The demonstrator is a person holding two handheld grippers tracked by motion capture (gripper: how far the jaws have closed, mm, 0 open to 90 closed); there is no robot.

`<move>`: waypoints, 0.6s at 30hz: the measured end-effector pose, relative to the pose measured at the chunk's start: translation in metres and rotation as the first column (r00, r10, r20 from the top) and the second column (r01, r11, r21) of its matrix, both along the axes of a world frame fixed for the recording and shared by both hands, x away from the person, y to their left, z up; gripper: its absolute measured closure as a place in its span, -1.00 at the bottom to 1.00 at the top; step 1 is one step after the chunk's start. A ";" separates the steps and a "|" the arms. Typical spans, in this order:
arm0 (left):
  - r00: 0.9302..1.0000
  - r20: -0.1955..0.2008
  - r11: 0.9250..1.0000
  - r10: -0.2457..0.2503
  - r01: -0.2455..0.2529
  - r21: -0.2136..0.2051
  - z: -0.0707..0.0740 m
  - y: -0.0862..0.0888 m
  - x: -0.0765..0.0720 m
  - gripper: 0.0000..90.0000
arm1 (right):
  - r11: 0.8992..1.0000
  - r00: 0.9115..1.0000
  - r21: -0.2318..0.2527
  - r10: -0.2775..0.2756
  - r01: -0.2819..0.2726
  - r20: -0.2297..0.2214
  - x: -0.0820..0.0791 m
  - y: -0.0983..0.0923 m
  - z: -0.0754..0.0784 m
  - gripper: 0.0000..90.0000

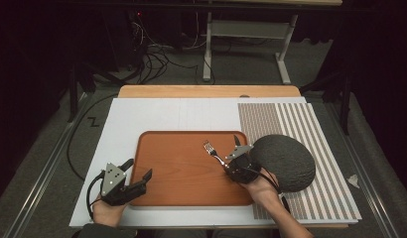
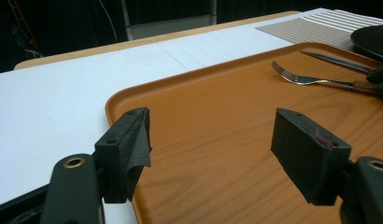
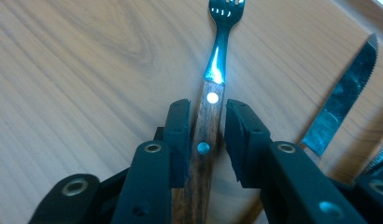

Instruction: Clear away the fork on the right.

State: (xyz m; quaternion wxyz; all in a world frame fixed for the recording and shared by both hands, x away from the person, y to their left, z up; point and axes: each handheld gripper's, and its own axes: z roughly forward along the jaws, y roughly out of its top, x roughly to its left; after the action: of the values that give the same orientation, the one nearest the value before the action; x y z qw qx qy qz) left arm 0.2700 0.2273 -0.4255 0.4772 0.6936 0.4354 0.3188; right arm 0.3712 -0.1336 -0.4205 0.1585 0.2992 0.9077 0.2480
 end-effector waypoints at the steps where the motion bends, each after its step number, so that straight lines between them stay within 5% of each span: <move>1: 1.000 0.000 1.000 0.000 0.000 0.000 0.000 0.000 0.000 -0.37 | 1.000 1.000 -0.006 -0.001 0.001 0.005 0.000 -0.001 0.000 0.57; 18: 1.000 -0.001 1.000 -0.001 0.001 -0.002 0.000 0.000 0.000 -0.37 | 1.000 1.000 -0.008 -0.025 0.025 0.017 0.003 -0.010 0.000 0.56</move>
State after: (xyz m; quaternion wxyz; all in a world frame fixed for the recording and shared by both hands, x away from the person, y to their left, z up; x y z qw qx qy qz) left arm 0.2702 0.2273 -0.4255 0.4776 0.6935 0.4356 0.3180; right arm 0.3738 -0.1434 -0.4204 0.1702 0.3078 0.9035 0.2449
